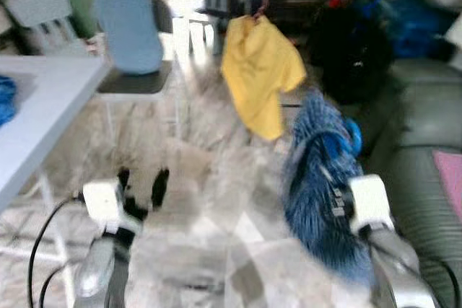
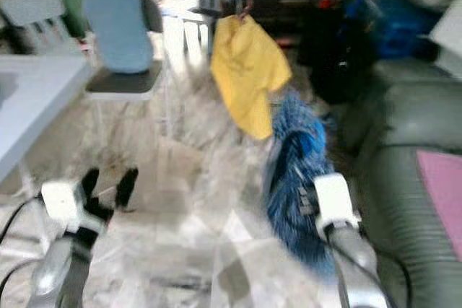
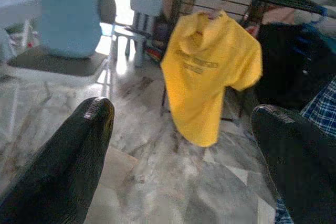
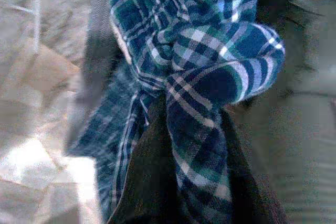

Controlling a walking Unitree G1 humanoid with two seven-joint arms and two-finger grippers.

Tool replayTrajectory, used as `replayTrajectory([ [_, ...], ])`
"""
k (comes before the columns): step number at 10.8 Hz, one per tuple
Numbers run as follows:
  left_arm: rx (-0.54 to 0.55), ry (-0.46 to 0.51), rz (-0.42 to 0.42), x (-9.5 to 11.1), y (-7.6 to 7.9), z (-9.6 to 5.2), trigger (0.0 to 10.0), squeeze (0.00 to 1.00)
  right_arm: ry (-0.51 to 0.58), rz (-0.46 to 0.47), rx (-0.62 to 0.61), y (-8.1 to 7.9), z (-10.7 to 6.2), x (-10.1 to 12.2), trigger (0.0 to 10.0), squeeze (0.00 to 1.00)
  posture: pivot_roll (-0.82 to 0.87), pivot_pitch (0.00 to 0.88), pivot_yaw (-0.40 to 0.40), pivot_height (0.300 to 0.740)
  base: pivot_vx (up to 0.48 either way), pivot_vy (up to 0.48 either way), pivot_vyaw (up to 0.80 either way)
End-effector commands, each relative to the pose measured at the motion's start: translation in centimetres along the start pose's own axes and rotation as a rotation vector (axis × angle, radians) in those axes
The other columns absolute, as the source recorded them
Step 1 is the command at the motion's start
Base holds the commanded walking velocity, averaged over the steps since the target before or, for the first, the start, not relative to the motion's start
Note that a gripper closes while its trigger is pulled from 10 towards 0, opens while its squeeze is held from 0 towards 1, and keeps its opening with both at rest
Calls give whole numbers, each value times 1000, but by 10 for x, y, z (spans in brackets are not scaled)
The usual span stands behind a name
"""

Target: Hang hanger

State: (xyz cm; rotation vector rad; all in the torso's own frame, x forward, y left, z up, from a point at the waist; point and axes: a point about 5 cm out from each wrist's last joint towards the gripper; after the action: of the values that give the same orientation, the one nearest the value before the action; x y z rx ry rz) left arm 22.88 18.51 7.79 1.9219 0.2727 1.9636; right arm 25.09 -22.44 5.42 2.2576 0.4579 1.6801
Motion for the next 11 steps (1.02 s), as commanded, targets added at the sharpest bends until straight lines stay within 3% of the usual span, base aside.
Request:
replayTrajectory([
  [1, 27, 11, 25, 5, 1, -1, 10000, 0, 64, -11, -34, 1, -3, 18, 10000, 0, -206, 0, -1, 740, 0, 0, 0],
  [3, -33, -54, 104, 6, 0, -4, 10000, 0, 79, -12, -65, 4, -11, 26, 10000, 0, -217, 0, 17, 740, 0, 0, 0],
  [4, -62, -79, 143, 4, 5, -2, 10000, 0, 49, 17, -86, 4, -17, 20, 10000, 0, -223, 0, 34, 740, 0, 0, 0],
  [7, -35, -75, 106, -6, 18, -1, 10000, 0, 27, 65, -101, -6, -26, 19, 10000, 0, -227, 0, 59, 740, 0, 0, 0],
  [11, -3, -97, 113, -6, 12, -8, 10000, 0, 4, 63, -106, -2, -31, 19, 10000, 0, -224, 0, 76, 740, 0, 0, 0],
])
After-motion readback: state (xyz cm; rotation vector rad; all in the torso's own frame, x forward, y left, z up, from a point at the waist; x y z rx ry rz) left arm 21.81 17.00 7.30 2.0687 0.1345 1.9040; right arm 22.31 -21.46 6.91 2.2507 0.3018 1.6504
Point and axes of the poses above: a point about 5 cm out from each wrist's last joint towards the gripper, its own z axis pointing out of the wrist towards the gripper, its own x axis along the axis of the wrist's last joint, y = z × x, and after that the axes turned 11 degrees about -z, right-handed
